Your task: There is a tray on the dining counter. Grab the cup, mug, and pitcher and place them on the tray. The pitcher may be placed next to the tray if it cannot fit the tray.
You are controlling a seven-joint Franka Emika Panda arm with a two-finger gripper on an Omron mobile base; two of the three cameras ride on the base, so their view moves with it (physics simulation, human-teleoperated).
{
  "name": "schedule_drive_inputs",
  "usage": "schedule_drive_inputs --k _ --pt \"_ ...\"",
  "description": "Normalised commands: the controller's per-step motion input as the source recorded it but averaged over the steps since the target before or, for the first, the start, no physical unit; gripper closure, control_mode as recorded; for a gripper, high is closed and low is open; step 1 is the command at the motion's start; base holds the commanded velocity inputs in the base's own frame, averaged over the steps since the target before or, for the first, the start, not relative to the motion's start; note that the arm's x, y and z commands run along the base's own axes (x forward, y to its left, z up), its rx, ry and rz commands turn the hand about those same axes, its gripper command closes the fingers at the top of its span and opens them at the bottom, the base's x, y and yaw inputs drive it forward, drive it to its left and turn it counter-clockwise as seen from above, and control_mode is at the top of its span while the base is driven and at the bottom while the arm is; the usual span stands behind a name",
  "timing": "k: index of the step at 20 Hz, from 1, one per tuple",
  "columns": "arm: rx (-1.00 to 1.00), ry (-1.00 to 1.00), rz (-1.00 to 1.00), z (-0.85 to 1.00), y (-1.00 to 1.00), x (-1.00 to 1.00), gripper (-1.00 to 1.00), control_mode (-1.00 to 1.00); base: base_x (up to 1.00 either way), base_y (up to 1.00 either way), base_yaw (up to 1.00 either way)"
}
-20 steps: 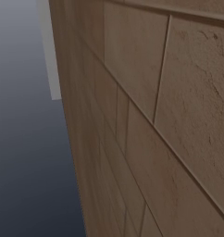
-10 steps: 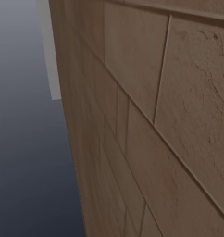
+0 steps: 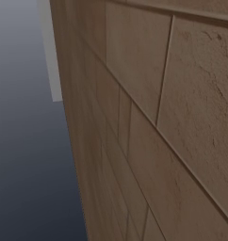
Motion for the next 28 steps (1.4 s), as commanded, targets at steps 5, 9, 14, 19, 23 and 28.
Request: schedule_drive_inputs --k 5,9,14,19,23,28 --pt "0.0 0.0 0.0 0.66 -0.06 -0.16 -1.0 -1.0 0.0 0.0 0.0" --pt "0.0 0.0 0.0 0.81 -0.03 -0.42 -1.0 -1.0 0.0 0.0 0.0" --pt "0.0 0.0 -0.04 0.86 -0.11 -0.58 -1.0 -1.0 0.0 0.0 0.0" --pt "0.0 0.06 -0.26 0.74 -0.22 -0.52 -1.0 -1.0 0.0 0.0 0.0" --pt "0.0 0.08 -0.4 0.68 -0.22 -0.39 -1.0 -1.0 0.0 0.0 0.0" --pt "0.0 0.11 -0.38 0.68 -0.16 -0.44 -1.0 -1.0 0.0 0.0 0.0"
